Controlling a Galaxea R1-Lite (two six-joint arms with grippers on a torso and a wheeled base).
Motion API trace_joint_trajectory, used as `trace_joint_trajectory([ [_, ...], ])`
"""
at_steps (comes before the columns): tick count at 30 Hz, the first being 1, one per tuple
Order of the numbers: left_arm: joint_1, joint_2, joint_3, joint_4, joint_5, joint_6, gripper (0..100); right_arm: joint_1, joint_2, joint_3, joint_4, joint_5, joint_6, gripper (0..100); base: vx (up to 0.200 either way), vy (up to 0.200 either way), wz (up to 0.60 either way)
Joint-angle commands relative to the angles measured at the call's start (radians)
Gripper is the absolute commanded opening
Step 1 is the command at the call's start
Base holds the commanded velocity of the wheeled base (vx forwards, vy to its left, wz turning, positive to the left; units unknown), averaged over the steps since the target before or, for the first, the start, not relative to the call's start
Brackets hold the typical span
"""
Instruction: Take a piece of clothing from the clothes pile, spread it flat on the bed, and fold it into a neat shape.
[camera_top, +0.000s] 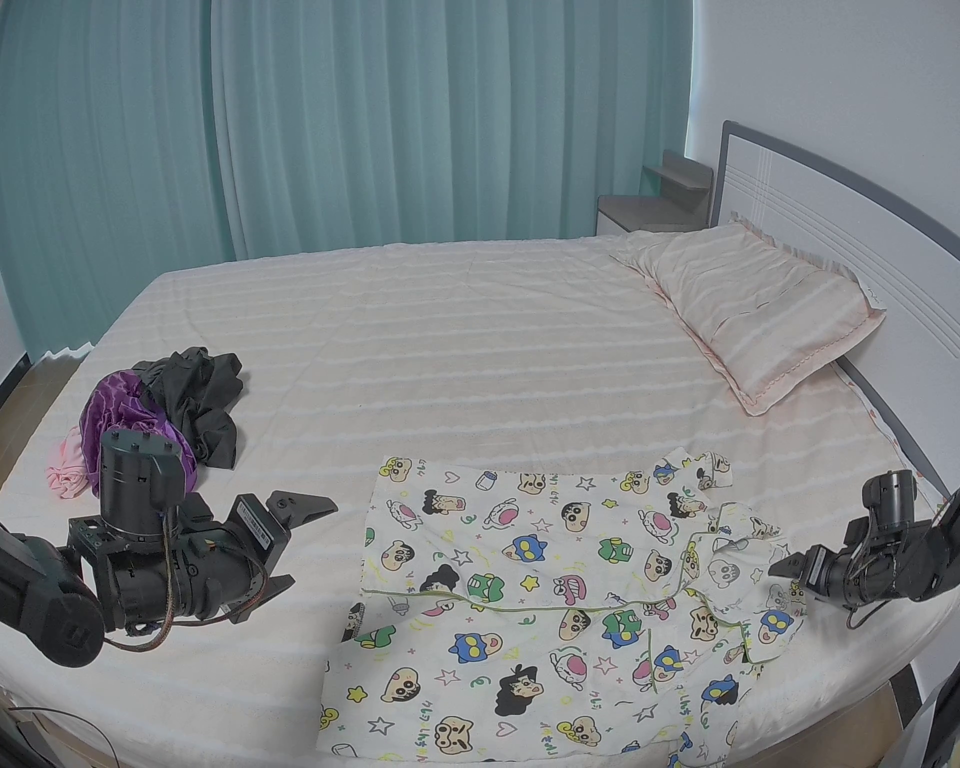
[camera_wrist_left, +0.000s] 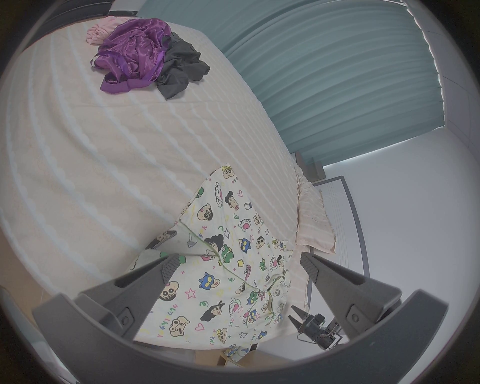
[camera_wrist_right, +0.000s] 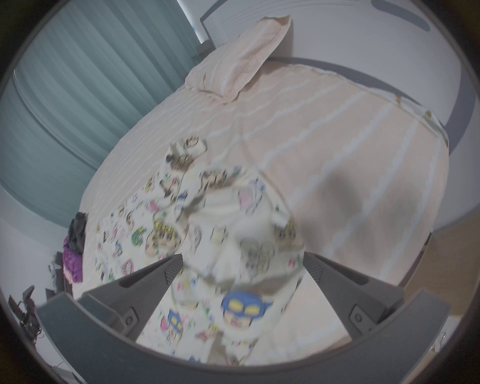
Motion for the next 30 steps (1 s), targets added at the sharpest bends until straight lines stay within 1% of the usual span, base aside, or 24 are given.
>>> trace_joint_trajectory([
  [1,-0.016,0.001,0.009,0.007,0.000,-0.037,100,0.070,-0.081,0.155,-0.062,0.089,0.023,100,-0.200,0.000,0.00],
  [2,-0.016,0.001,0.009,0.007,0.000,-0.044,100,0.071,-0.081,0.166,-0.074,0.100,0.022,100,-0.200,0.000,0.00],
  [3,-0.019,-0.001,0.009,0.007,-0.001,-0.056,100,0.074,-0.072,0.201,-0.117,0.126,0.015,100,-0.200,0.000,0.00],
  [5,-0.021,-0.001,0.012,0.007,-0.001,-0.057,100,0.082,-0.056,0.247,-0.165,0.144,-0.017,100,-0.200,0.000,0.00],
  [8,-0.032,-0.002,0.020,0.009,-0.006,-0.057,100,0.111,0.002,0.310,-0.223,0.155,-0.106,100,-0.200,0.000,0.00],
  [10,-0.047,-0.001,0.029,0.009,-0.006,-0.056,100,0.137,0.045,0.336,-0.271,0.157,-0.129,100,-0.200,0.000,0.00],
  [11,-0.052,-0.001,0.032,0.009,-0.007,-0.056,100,0.143,0.056,0.341,-0.285,0.157,-0.129,100,-0.200,0.000,0.00],
  [13,-0.069,-0.001,0.040,0.010,-0.007,-0.053,100,0.175,0.112,0.367,-0.366,0.154,-0.135,100,-0.200,0.000,0.00],
  [15,-0.079,0.001,0.050,0.010,-0.009,-0.051,100,0.208,0.155,0.369,-0.407,0.146,-0.135,100,0.000,0.000,0.00],
  [17,-0.087,0.004,0.055,0.013,-0.009,-0.050,100,0.225,0.181,0.369,-0.417,0.144,-0.135,100,0.000,0.000,0.00],
  [21,-0.093,0.010,0.053,0.056,-0.011,-0.034,100,0.304,0.212,0.369,-0.427,0.144,-0.126,100,0.000,0.000,0.00],
  [25,-0.098,0.010,0.053,0.059,-0.011,-0.024,100,0.352,0.249,0.365,-0.447,0.141,-0.126,100,0.000,0.000,0.00],
  [27,-0.099,0.010,0.053,0.059,-0.012,-0.024,100,0.358,0.307,0.361,-0.513,0.123,-0.126,100,0.000,0.000,0.00],
  [28,-0.099,0.010,0.053,0.059,-0.012,-0.024,100,0.358,0.313,0.361,-0.519,0.121,-0.126,100,0.000,0.000,0.00],
  [29,-0.099,0.010,0.053,0.059,-0.012,-0.024,100,0.361,0.389,0.367,-0.598,0.091,-0.127,100,0.000,0.000,0.00],
  [30,-0.099,0.010,0.053,0.059,-0.012,-0.024,100,0.369,0.425,0.367,-0.642,0.071,-0.127,100,0.000,0.000,0.00],
])
